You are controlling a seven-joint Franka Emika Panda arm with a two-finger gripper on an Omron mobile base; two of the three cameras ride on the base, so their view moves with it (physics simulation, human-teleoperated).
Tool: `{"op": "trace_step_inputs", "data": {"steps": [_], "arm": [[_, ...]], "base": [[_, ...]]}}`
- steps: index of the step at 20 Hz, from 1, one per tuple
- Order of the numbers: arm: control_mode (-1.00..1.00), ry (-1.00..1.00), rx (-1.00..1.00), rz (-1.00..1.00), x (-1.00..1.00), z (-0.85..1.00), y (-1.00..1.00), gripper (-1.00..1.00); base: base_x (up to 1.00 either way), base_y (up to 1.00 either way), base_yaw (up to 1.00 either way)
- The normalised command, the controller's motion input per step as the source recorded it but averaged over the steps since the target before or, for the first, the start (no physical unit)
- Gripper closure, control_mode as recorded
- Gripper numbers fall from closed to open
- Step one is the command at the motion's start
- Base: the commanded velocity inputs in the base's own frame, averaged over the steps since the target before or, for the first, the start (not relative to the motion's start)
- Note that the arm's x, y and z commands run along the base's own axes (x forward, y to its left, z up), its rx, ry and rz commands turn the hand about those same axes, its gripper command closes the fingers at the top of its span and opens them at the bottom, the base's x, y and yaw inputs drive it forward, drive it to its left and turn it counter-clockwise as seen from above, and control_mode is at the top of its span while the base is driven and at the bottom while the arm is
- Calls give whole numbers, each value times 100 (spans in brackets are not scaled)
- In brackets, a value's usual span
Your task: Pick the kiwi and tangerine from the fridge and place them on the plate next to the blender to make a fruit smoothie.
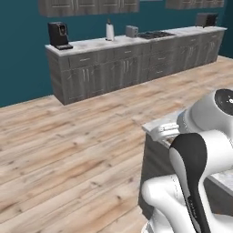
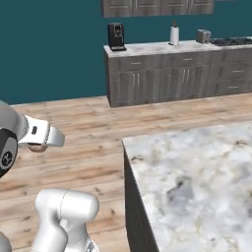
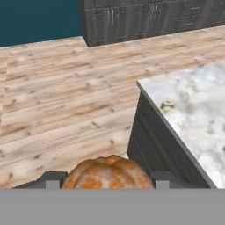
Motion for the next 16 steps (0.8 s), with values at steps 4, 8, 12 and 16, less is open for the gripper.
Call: {"op": "trace_step_inputs", "data": {"steps": [4,8,12,16], "arm": [[100,0,0,0,0,0,0,100],[100,0,0,0,0,0,0,100],[100,0,0,0,0,0,0,100],[100,0,0,0,0,0,0,100]], "base": [[100,63,0],[100,54,0],[100,61,-5],[100,49,-34]]}}
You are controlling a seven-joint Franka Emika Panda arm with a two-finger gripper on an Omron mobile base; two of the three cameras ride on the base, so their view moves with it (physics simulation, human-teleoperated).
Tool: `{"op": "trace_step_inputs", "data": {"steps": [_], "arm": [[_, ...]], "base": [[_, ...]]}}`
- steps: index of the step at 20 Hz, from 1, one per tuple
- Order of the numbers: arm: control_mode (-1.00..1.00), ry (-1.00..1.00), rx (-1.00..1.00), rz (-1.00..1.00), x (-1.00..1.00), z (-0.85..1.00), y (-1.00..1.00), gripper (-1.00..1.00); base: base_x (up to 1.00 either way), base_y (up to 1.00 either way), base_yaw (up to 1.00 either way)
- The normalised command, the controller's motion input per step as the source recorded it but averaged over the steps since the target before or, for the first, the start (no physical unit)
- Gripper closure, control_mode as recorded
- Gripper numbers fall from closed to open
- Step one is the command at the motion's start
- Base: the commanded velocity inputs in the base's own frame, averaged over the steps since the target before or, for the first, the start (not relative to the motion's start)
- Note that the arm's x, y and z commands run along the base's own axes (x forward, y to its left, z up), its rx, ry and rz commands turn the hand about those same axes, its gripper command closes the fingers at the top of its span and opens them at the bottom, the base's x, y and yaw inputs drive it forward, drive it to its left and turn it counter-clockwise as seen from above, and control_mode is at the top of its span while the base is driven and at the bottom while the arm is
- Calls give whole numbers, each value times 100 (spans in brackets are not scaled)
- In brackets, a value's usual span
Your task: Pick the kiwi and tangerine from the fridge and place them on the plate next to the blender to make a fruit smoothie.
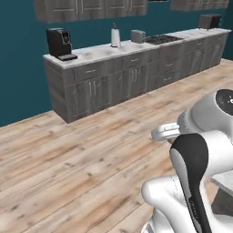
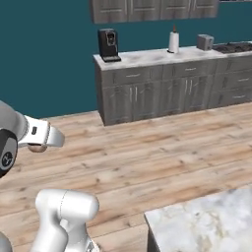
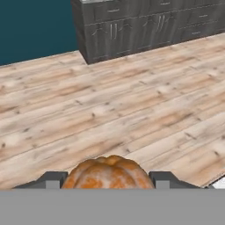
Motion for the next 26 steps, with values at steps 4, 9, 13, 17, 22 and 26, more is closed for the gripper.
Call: {"op": "trace_step_inputs", "data": {"steps": [4,9,13,17,22,26], "arm": [[100,0,0,0,0,0,0,100],[100,0,0,0,0,0,0,100],[100,0,0,0,0,0,0,100],[100,0,0,0,0,0,0,100],[100,0,0,0,0,0,0,100],[100,0,0,0,0,0,0,100]], "base": [[100,45,-48],[100,39,-53],[92,6,-57],[90,0,-59],[100,-9,-47],[100,0,-30]]}}
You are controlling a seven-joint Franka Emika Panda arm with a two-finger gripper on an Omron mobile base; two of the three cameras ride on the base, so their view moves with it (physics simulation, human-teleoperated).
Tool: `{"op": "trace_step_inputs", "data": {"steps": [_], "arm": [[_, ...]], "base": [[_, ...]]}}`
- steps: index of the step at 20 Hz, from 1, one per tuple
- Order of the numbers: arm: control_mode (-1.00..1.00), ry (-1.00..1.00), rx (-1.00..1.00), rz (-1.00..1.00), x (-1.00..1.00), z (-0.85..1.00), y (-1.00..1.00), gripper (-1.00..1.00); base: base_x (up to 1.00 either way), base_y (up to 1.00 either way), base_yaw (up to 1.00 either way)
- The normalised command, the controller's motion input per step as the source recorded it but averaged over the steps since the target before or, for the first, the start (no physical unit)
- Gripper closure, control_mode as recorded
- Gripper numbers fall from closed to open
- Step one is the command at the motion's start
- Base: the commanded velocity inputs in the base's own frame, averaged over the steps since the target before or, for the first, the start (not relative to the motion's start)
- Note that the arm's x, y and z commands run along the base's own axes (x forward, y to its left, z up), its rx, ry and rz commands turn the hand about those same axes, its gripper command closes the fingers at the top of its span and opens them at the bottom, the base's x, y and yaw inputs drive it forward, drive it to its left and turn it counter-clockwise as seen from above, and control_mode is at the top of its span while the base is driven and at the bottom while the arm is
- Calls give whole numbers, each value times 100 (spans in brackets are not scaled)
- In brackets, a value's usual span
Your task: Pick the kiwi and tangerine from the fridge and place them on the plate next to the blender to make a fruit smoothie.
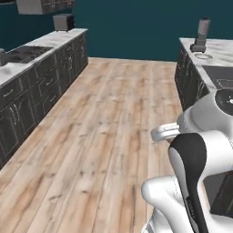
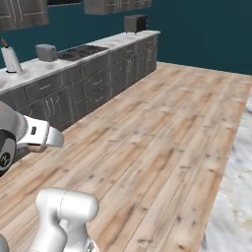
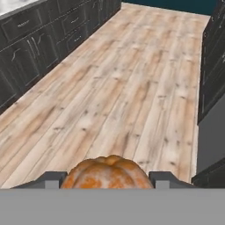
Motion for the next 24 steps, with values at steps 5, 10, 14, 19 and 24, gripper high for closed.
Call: {"op": "trace_step_inputs", "data": {"steps": [5,10,14,19,24], "arm": [[100,0,0,0,0,0,0,100],[100,0,0,0,0,0,0,100],[100,0,0,0,0,0,0,100],[100,0,0,0,0,0,0,100],[100,0,0,0,0,0,0,100]], "base": [[100,2,-17],[100,8,-24],[100,25,-30],[100,32,-36],[100,37,-39]]}}
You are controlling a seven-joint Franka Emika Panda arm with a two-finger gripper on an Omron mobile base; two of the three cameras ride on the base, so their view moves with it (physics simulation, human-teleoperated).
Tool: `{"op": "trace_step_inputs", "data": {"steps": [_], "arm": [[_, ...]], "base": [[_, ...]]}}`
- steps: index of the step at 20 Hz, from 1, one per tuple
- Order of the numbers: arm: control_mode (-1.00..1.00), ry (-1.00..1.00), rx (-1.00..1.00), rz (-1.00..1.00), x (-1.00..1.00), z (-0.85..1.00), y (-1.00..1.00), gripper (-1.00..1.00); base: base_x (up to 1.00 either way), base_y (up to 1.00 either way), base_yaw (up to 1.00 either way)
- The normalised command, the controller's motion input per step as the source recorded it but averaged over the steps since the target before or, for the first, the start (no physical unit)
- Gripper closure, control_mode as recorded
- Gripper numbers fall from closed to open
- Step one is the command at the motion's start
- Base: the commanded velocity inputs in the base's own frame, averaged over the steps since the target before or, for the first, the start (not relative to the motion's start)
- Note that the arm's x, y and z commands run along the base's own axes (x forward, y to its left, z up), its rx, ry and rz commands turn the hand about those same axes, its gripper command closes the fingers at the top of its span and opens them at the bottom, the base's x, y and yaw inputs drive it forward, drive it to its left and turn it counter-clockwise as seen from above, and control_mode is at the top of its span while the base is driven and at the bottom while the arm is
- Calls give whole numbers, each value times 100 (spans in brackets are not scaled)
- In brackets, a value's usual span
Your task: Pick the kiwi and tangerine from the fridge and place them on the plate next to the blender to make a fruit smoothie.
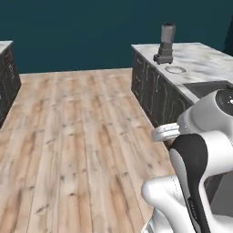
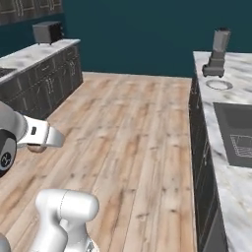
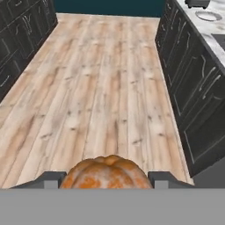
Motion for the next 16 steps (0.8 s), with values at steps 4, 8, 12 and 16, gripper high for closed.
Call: {"op": "trace_step_inputs", "data": {"steps": [4,8,12,16], "arm": [[100,0,0,0,0,0,0,100],[100,0,0,0,0,0,0,100],[100,0,0,0,0,0,0,100],[100,0,0,0,0,0,0,100]], "base": [[100,38,-38],[100,40,-40],[100,45,-43],[100,57,-48]]}}
